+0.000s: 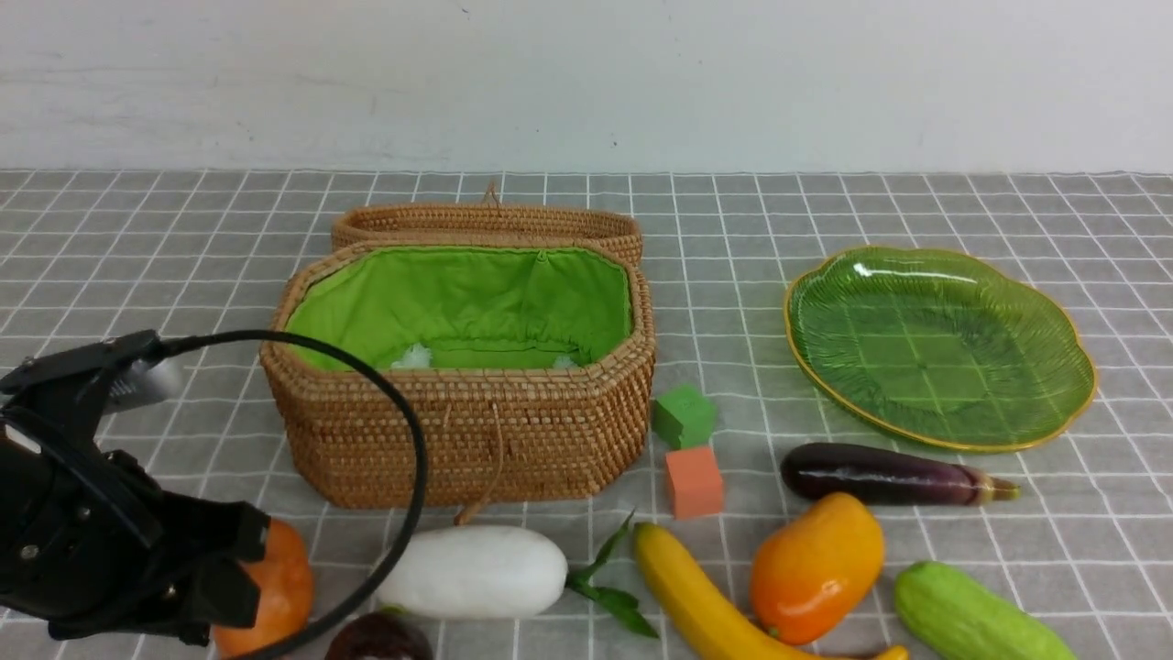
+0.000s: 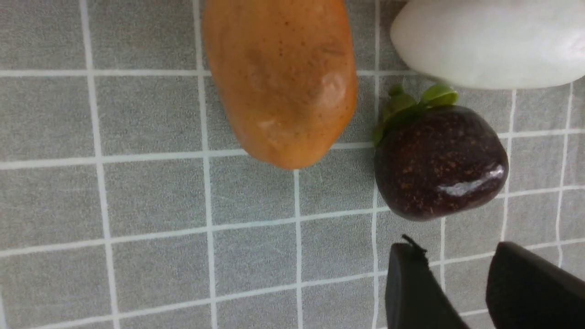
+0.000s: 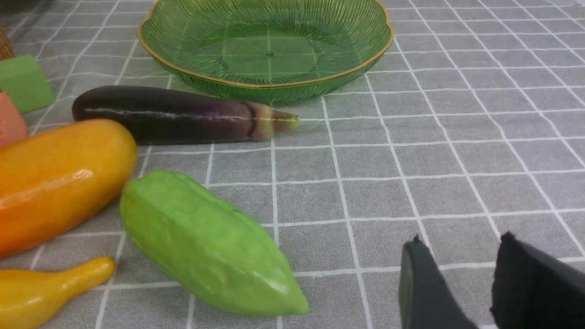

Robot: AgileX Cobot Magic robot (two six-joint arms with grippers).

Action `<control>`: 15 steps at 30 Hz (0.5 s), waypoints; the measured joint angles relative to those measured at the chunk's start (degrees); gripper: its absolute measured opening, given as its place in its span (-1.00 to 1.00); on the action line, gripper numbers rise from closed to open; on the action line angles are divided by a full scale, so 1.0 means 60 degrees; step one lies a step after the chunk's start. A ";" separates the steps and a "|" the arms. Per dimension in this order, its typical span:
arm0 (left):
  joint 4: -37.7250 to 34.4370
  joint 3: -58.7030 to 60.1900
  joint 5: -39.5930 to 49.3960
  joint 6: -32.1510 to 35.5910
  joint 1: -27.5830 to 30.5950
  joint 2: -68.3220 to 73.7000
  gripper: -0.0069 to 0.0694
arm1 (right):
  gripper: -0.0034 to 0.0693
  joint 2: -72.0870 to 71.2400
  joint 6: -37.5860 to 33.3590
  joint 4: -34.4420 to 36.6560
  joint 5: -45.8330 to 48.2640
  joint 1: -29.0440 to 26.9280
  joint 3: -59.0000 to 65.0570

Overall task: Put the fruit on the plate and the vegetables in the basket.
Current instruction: Grab a potato with your left arm and place it in the basket on the left

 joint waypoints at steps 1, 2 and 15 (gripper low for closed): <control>0.0010 -0.0008 -0.0094 0.0000 0.0000 0.0000 -0.18 | -0.24 0.0000 0.0000 0.0000 0.0000 0.0000 0.0000; 0.0023 -0.0008 -0.0180 0.0000 0.0000 0.0000 -0.18 | -0.24 0.0000 0.0000 0.0000 0.0000 0.0000 0.0000; 0.1735 -0.0020 -0.2191 -0.1467 0.0000 0.0806 0.26 | -0.24 0.0000 0.0000 0.0000 0.0000 0.0000 0.0000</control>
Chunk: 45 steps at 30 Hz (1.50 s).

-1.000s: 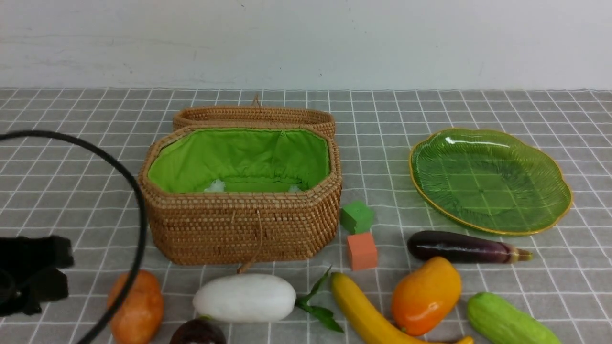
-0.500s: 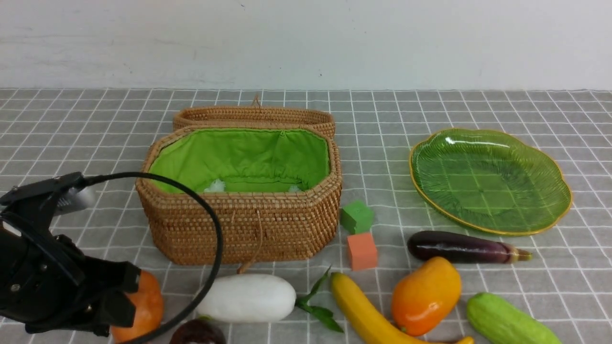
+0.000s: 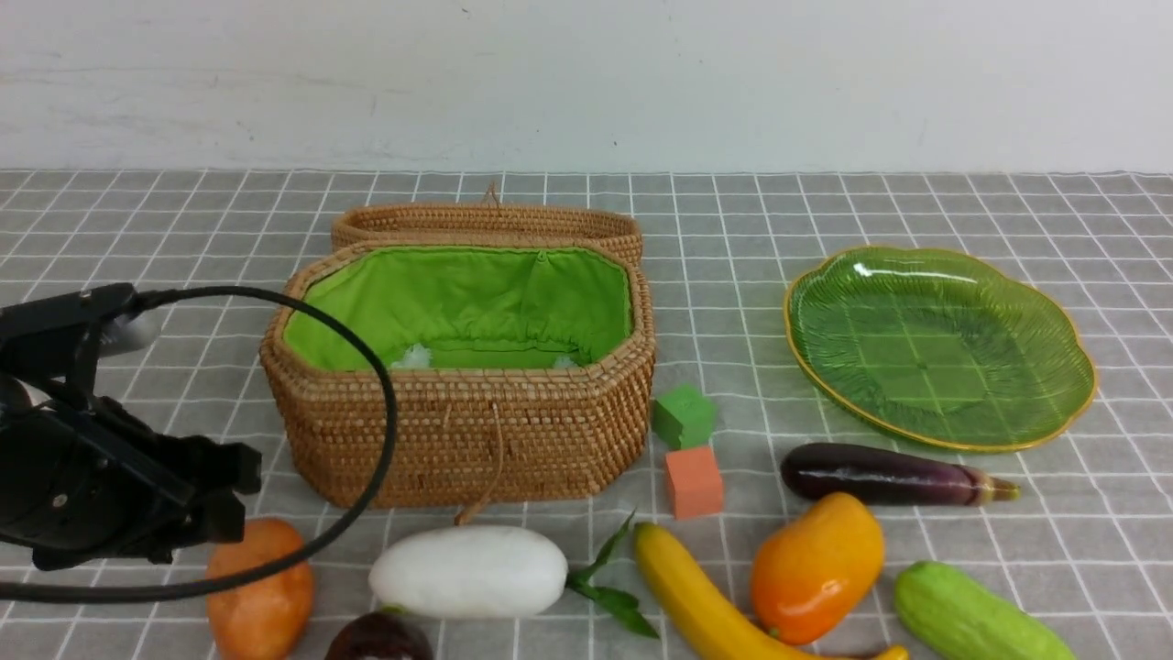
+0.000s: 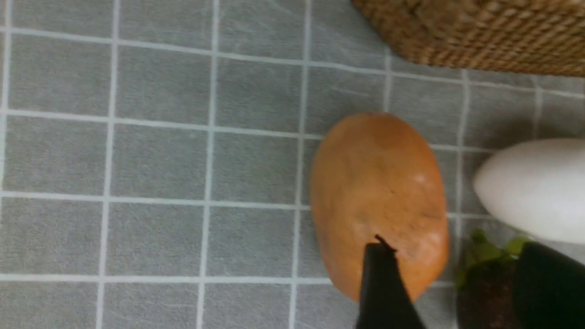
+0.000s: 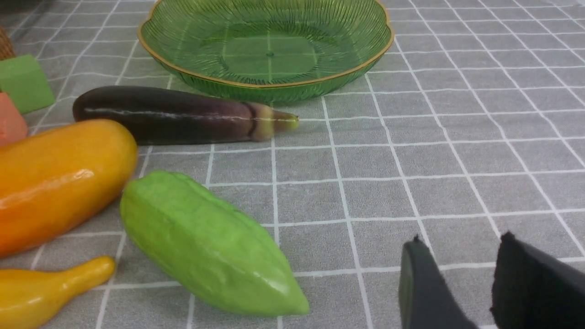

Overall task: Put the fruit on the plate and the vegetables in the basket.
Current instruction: Grab a potato with your left arm and place it in the basket on the left

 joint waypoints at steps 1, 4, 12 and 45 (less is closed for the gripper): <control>0.0000 0.0000 -0.0042 -0.0025 0.0000 0.0175 0.34 | -0.24 0.0000 0.0000 0.0000 0.0000 0.0000 0.0000; -0.0143 -0.0002 -0.0208 -0.0069 0.0000 0.0827 0.59 | -0.24 0.0000 0.0000 0.0000 0.0000 0.0000 0.0000; -0.1140 -0.0110 -0.1089 -0.0079 0.0000 0.3184 0.72 | -0.24 0.0000 0.0000 0.0000 0.0000 0.0000 0.0000; -0.1430 -0.6387 0.0948 -0.0079 -0.0487 0.2629 0.70 | -0.24 0.0000 0.0000 0.0000 0.0000 0.0000 0.0000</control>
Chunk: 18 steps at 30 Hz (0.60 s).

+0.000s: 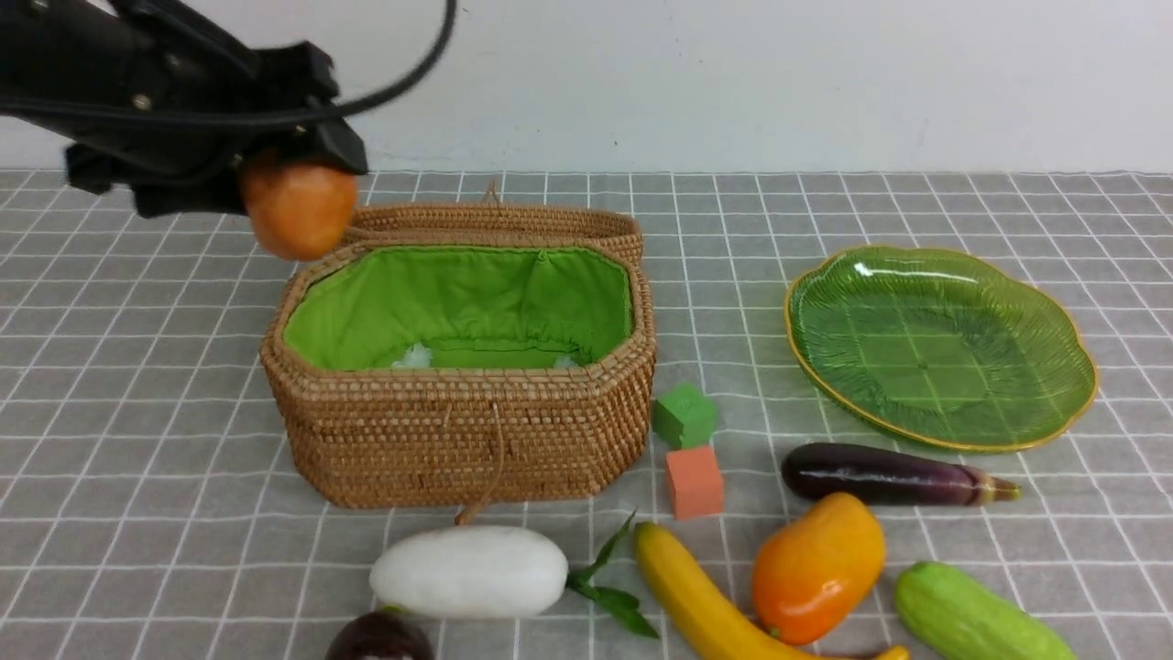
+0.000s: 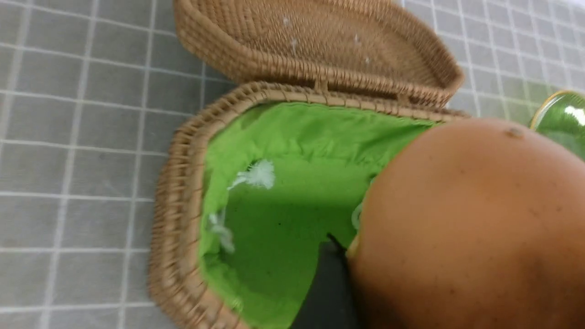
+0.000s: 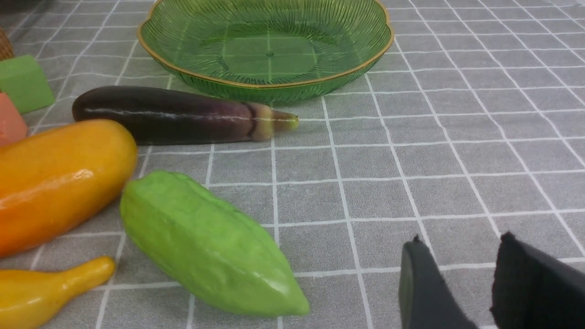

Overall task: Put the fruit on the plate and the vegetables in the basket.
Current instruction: Grab a potato with your left arm and place it in the basket on the left

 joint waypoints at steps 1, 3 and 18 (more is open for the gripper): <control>0.0059 -0.0139 -0.0040 0.0000 -0.0228 0.0514 0.70 | -0.24 0.0000 0.0000 0.0000 0.0000 0.0000 0.0000; 0.0165 -0.0567 0.0020 0.0000 -0.0520 0.1346 0.70 | -0.24 0.0000 0.0000 0.0000 0.0000 0.0000 0.0000; 0.1186 -0.1730 0.1657 0.0000 -0.0687 0.1798 0.87 | -0.24 0.0000 0.0000 0.0000 0.0000 0.0000 0.0000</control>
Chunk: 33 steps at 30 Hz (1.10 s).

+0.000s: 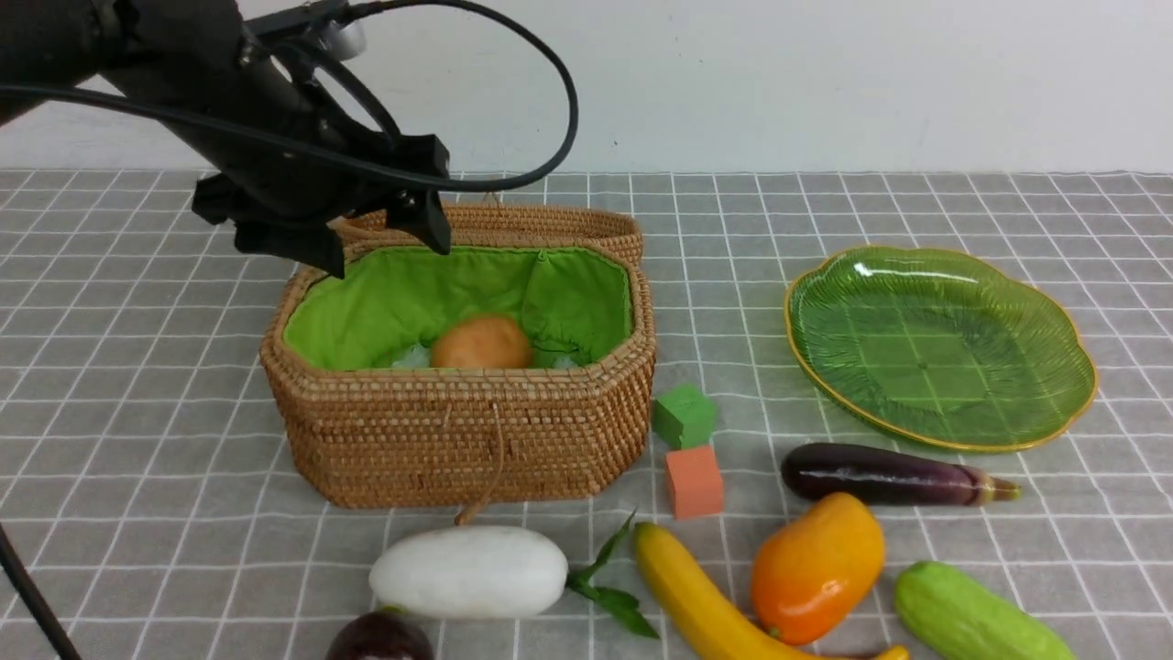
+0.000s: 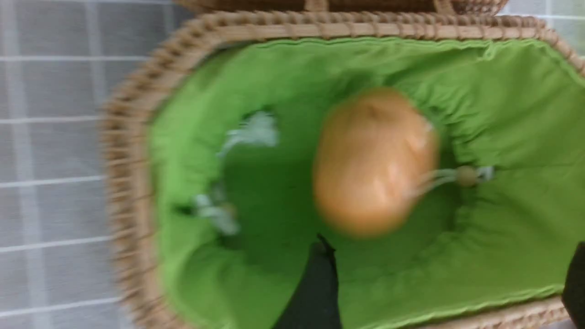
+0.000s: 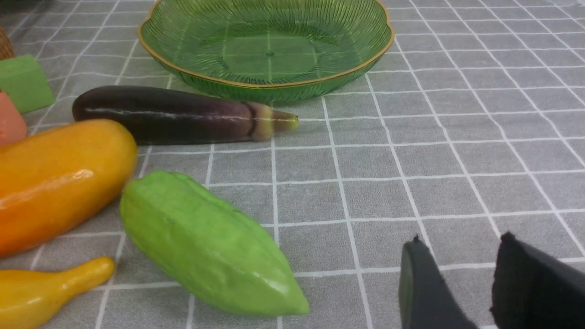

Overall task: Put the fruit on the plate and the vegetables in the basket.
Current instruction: Grab a potato with your left arm and place it in the basket on the left, then grab a mangosteen with your left arm and put it on the plate on the right

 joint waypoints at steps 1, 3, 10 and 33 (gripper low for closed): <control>0.0226 0.0000 0.0210 0.0000 0.0000 -0.0188 0.83 | -0.24 0.0000 0.0000 0.0000 0.0000 0.0000 0.0000; 0.0517 0.0000 0.0818 0.0000 -0.0011 -0.0518 0.76 | -0.24 0.0000 0.0000 0.0000 0.0000 0.0000 0.0000; 0.1121 0.0569 0.1685 0.0000 -0.0191 -0.2560 0.64 | -0.24 0.0000 0.0000 0.0000 0.0000 0.0000 0.0000; -0.2422 0.7145 -0.0465 -0.0348 -0.0191 -0.1628 0.70 | -0.24 0.0000 0.0000 0.0000 0.0000 0.0000 0.0000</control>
